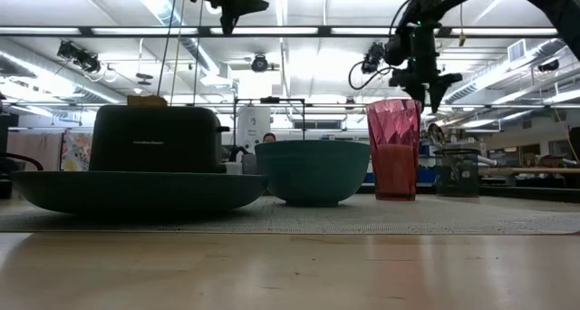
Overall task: Arrange a breakfast setting
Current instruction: Put the black spoon on the bottom right of the placemat
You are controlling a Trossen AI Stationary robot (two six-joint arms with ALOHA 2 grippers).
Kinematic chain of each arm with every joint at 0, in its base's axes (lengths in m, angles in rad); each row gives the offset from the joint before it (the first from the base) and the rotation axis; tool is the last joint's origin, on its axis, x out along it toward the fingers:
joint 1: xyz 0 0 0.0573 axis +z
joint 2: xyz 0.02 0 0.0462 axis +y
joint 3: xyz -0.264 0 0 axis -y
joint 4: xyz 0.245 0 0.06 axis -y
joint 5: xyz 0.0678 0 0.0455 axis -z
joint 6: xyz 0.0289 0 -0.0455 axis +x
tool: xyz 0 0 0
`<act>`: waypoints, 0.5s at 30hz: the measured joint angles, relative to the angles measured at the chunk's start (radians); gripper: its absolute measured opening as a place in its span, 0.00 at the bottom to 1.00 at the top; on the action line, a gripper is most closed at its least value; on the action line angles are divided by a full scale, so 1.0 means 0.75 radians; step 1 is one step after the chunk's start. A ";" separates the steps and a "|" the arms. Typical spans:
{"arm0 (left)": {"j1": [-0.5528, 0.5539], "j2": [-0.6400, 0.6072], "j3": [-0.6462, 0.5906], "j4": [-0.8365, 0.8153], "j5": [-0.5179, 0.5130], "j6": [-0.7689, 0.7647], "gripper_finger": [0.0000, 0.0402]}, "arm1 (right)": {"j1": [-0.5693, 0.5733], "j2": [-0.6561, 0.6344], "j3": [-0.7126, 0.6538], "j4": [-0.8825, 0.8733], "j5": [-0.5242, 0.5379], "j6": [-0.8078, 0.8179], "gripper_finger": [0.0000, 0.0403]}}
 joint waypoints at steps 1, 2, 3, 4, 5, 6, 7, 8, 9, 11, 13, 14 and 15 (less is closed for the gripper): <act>0.000 0.000 0.000 0.000 0.000 0.000 0.28 | 0.012 0.000 0.007 0.001 0.002 0.158 0.46; 0.000 0.000 0.000 0.000 0.000 -0.001 0.28 | 0.021 0.000 0.010 0.000 0.012 0.297 0.46; 0.000 0.000 0.000 0.001 0.000 -0.001 0.28 | 0.031 0.000 0.010 0.000 0.038 0.419 0.46; 0.000 0.000 0.000 0.005 0.000 0.001 0.28 | 0.044 0.001 0.010 0.001 0.081 0.528 0.46; 0.000 0.000 0.000 0.009 0.000 0.004 0.28 | 0.063 0.001 0.010 -0.005 0.138 0.624 0.46; 0.000 0.000 0.000 0.012 0.000 0.007 0.28 | 0.087 0.001 0.010 -0.012 0.206 0.710 0.46; 0.000 0.000 0.000 0.016 0.000 0.007 0.28 | 0.116 0.001 0.010 -0.012 0.270 0.768 0.46; 0.000 0.000 0.000 0.019 0.000 0.007 0.28 | 0.148 0.001 0.010 -0.008 0.327 0.816 0.47; 0.000 0.000 0.000 0.024 0.000 0.011 0.28 | 0.176 0.002 0.010 -0.013 0.376 0.879 0.47; 0.000 0.000 0.000 0.037 0.000 0.033 0.28 | 0.222 0.009 0.010 -0.016 0.446 1.053 0.47; 0.000 0.000 0.000 0.047 0.000 0.049 0.28 | 0.238 0.012 -0.006 0.021 0.490 1.199 0.47; 0.000 0.000 0.000 0.053 0.000 0.054 0.28 | 0.246 0.012 -0.024 0.035 0.530 1.268 0.47; 0.000 0.000 0.000 0.061 0.000 0.064 0.28 | 0.251 0.012 -0.038 0.025 0.562 1.337 0.47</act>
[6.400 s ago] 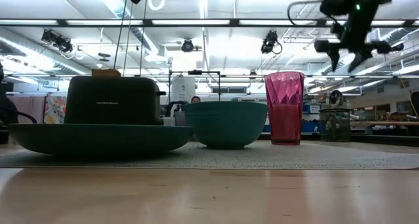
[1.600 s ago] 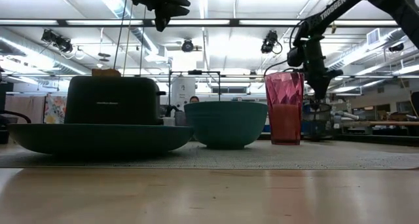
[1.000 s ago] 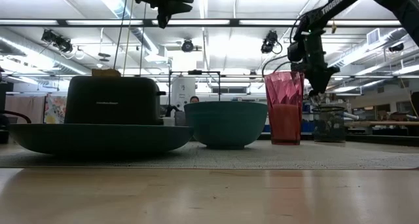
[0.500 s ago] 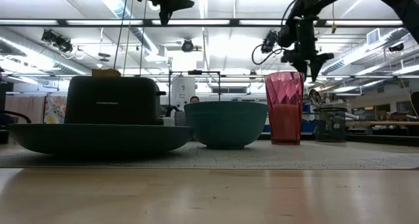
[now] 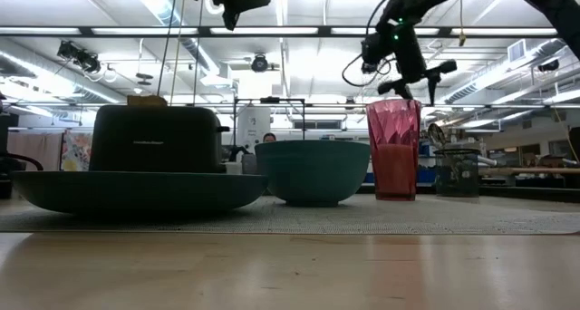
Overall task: Arrange a breakfast setting
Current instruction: Put the black spoon on the bottom right of the placemat
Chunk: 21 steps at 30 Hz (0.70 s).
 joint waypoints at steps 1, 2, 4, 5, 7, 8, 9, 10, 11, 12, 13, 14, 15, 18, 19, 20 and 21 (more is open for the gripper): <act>0.000 0.000 0.000 0.005 0.000 0.009 0.28 | 0.002 0.001 -0.015 -0.029 0.025 0.072 0.46; 0.000 0.000 0.000 0.005 0.000 0.015 0.28 | 0.004 0.001 -0.033 -0.063 0.039 0.144 0.46; 0.000 0.000 0.000 0.005 0.000 0.023 0.28 | 0.007 0.000 -0.082 -0.065 0.053 0.250 0.46; 0.000 0.000 0.000 0.005 0.001 0.024 0.28 | 0.007 0.002 -0.106 -0.059 0.046 0.280 0.46; 0.000 0.000 0.000 0.003 0.001 0.026 0.28 | 0.012 0.002 -0.154 -0.028 0.027 0.328 0.46; 0.000 0.000 0.000 0.000 0.001 0.027 0.28 | 0.019 0.002 -0.179 0.006 0.028 0.347 0.46; 0.000 0.000 0.000 -0.001 0.001 0.028 0.28 | 0.025 0.002 -0.202 0.028 0.029 0.371 0.46; 0.000 0.000 0.000 -0.001 0.001 0.028 0.28 | 0.028 0.002 -0.225 0.029 0.029 0.392 0.46; 0.000 0.000 0.000 -0.001 0.001 0.028 0.28 | 0.030 0.002 -0.247 0.026 0.030 0.421 0.46; 0.000 0.000 0.000 -0.001 0.001 0.028 0.28 | 0.030 0.002 -0.271 0.040 0.030 0.444 0.46; 0.000 0.000 0.000 -0.002 0.001 0.028 0.28 | 0.024 0.002 -0.292 0.063 0.026 0.459 0.46; 0.000 0.000 0.000 -0.002 0.001 0.028 0.28 | 0.013 0.002 -0.311 0.079 0.014 0.466 0.46; 0.000 0.000 0.000 -0.002 0.001 0.028 0.28 | 0.005 0.002 -0.327 0.091 0.008 0.467 0.46; 0.000 0.000 0.000 -0.003 0.001 0.028 0.28 | -0.010 0.002 -0.361 0.157 0.006 0.466 0.46; 0.000 0.000 0.000 -0.004 0.001 0.028 0.28 | -0.013 0.002 -0.367 0.159 0.007 0.469 0.46; 0.000 0.000 0.000 -0.004 0.001 0.035 0.28 | -0.016 0.002 -0.374 0.160 0.008 0.474 0.45; 0.000 0.000 0.000 -0.006 0.002 0.046 0.28 | -0.016 0.001 -0.380 0.169 0.008 0.476 0.44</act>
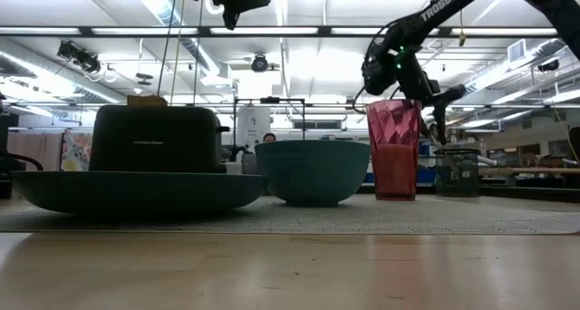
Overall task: Arrange a breakfast setting
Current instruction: Put the black spoon on the bottom right of the placemat
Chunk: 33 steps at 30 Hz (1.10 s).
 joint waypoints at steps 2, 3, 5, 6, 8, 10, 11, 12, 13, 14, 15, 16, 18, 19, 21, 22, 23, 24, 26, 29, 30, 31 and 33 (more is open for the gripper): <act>0.000 -0.002 0.000 -0.008 0.000 0.012 0.28 | -0.006 0.001 -0.012 0.011 0.002 0.002 0.41; 0.003 -0.004 0.000 -0.009 0.000 0.013 0.28 | -0.006 0.001 -0.018 0.007 0.006 0.010 0.39; 0.008 -0.007 0.000 -0.007 0.001 0.016 0.28 | -0.007 0.001 -0.028 0.007 0.010 0.032 0.35; 0.008 -0.007 0.000 -0.007 0.001 0.016 0.28 | -0.007 0.001 -0.031 0.007 0.011 0.042 0.33; 0.012 -0.006 0.000 -0.008 0.000 0.017 0.28 | -0.004 0.001 -0.031 0.008 0.019 0.054 0.28; 0.017 -0.006 0.000 -0.007 0.001 0.017 0.28 | -0.001 0.001 -0.031 0.008 0.023 0.072 0.23; 0.017 -0.006 0.000 -0.008 0.001 0.017 0.28 | 0.000 0.001 -0.031 0.007 0.027 0.077 0.21; 0.017 -0.006 0.000 -0.008 0.000 0.017 0.28 | 0.000 0.001 -0.031 0.007 0.029 0.076 0.19; 0.018 -0.006 0.000 -0.007 0.000 0.020 0.28 | 0.000 0.001 -0.031 0.007 0.031 0.073 0.16; 0.018 -0.006 0.000 -0.007 0.000 0.032 0.28 | 0.000 0.001 -0.031 0.006 0.031 0.067 0.14; 0.017 -0.006 0.000 -0.007 0.000 0.038 0.28 | 0.000 0.001 -0.031 0.004 0.033 0.063 0.12; 0.017 -0.006 0.000 -0.007 0.000 0.039 0.28 | 0.000 0.001 -0.031 0.000 0.034 0.060 0.10; 0.017 -0.006 0.000 -0.006 0.001 0.039 0.28 | 0.003 0.001 -0.031 -0.014 0.034 0.060 0.05; 0.018 -0.006 0.000 -0.003 0.000 0.040 0.28 | 0.007 0.001 -0.031 -0.023 0.036 0.060 0.03; 0.017 -0.006 0.000 0.010 0.000 0.048 0.28 | 0.020 0.001 -0.031 -0.060 0.046 0.060 0.02; 0.017 -0.006 0.000 0.025 0.000 0.048 0.28 | 0.027 0.001 -0.031 -0.075 0.051 0.062 0.02; 0.017 -0.006 0.000 0.036 0.000 0.049 0.28 | 0.031 0.001 -0.031 -0.097 0.052 0.069 0.03; 0.017 -0.006 0.000 0.047 0.000 0.051 0.28 | 0.037 0.001 -0.031 -0.119 0.052 0.073 0.03; 0.017 -0.006 0.000 0.064 0.000 0.052 0.28 | 0.049 0.001 -0.031 -0.150 0.052 0.075 0.03; 0.018 -0.006 0.000 0.089 0.000 0.052 0.28 | 0.081 0.001 -0.031 -0.196 0.060 0.093 0.02; 0.018 -0.006 0.000 0.095 0.000 0.052 0.28 | 0.094 0.001 -0.031 -0.213 0.060 0.106 0.02; 0.017 -0.006 0.000 0.100 0.000 0.052 0.28 | 0.107 0.000 -0.031 -0.227 0.061 0.113 0.02; 0.018 -0.006 0.000 0.109 0.000 0.052 0.28 | 0.130 -0.006 -0.031 -0.232 0.063 0.110 0.02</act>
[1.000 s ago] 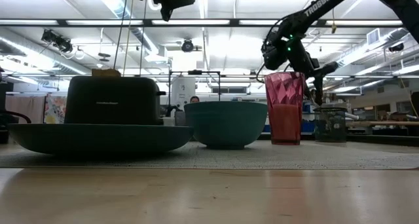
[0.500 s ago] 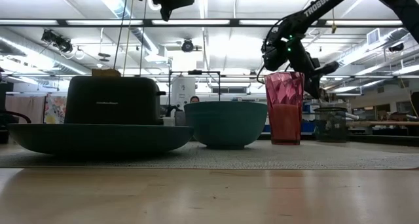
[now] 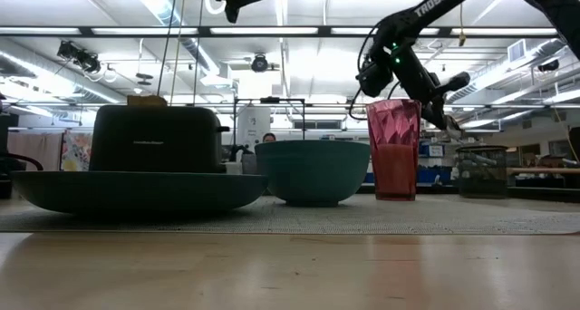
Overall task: Arrange a breakfast setting
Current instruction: Put the black spoon on the bottom right of the placemat
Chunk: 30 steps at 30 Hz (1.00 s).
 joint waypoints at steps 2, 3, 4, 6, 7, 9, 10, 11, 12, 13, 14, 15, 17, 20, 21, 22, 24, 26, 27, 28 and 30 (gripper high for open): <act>0.000 0.000 0.000 0.012 0.000 0.000 0.28 | 0.025 -0.021 0.000 0.000 0.016 -0.003 0.02; 0.000 0.000 0.000 0.017 0.000 0.000 0.28 | 0.038 -0.039 0.000 -0.001 0.027 0.001 0.02; 0.000 0.000 0.000 0.022 0.000 0.000 0.28 | 0.051 -0.058 0.001 -0.002 0.043 0.001 0.02; 0.000 0.000 0.000 0.039 0.000 -0.001 0.28 | 0.076 -0.103 0.001 -0.001 0.066 -0.004 0.02; -0.001 0.000 0.000 0.051 0.000 -0.001 0.28 | 0.087 -0.131 0.001 -0.001 0.079 -0.008 0.02; 0.000 0.000 0.000 0.068 0.000 -0.001 0.28 | 0.108 -0.196 0.001 -0.002 0.118 -0.034 0.02; 0.000 0.000 0.000 0.079 -0.001 -0.001 0.28 | 0.118 -0.234 0.001 -0.002 0.138 -0.051 0.02; 0.000 0.000 0.000 0.089 -0.001 -0.001 0.28 | 0.128 -0.269 0.001 -0.002 0.154 -0.074 0.02; 0.001 0.000 0.000 0.099 0.000 -0.001 0.28 | 0.137 -0.305 0.001 -0.002 0.172 -0.106 0.02; 0.006 0.000 0.000 0.110 0.000 -0.001 0.28 | 0.145 -0.341 0.001 -0.001 0.180 -0.139 0.02; 0.012 0.000 0.000 0.120 0.000 -0.001 0.28 | 0.157 -0.380 0.001 -0.002 0.187 -0.171 0.02; 0.020 0.000 0.000 0.132 0.000 -0.001 0.28 | 0.167 -0.416 0.001 -0.003 0.197 -0.197 0.02; 0.043 0.000 0.000 0.169 -0.001 -0.002 0.28 | 0.183 -0.487 0.001 -0.002 0.200 -0.257 0.02; 0.076 0.001 0.000 0.265 -0.002 -0.010 0.28 | 0.198 -0.588 0.001 -0.002 0.169 -0.338 0.02; 0.082 0.006 -0.001 0.311 -0.012 -0.013 0.28 | 0.202 -0.622 0.001 -0.002 0.154 -0.362 0.02; 0.082 0.016 0.000 0.364 -0.031 -0.013 0.28 | 0.207 -0.655 0.001 -0.002 0.139 -0.382 0.02; 0.073 0.048 0.000 0.446 -0.070 -0.014 0.29 | 0.221 -0.718 0.002 -0.001 0.119 -0.426 0.02; 0.057 0.088 -0.001 0.531 -0.096 -0.015 0.30 | 0.235 -0.777 0.002 0.007 0.099 -0.458 0.02; 0.044 0.109 -0.001 0.573 -0.108 -0.016 0.31 | 0.243 -0.803 0.002 0.012 0.095 -0.461 0.02; 0.034 0.129 -0.001 0.609 -0.115 -0.016 0.33 | 0.251 -0.830 0.002 0.019 0.094 -0.462 0.02; 0.012 0.167 -0.001 0.655 -0.138 -0.022 0.37 | 0.271 -0.879 0.002 0.066 0.094 -0.477 0.02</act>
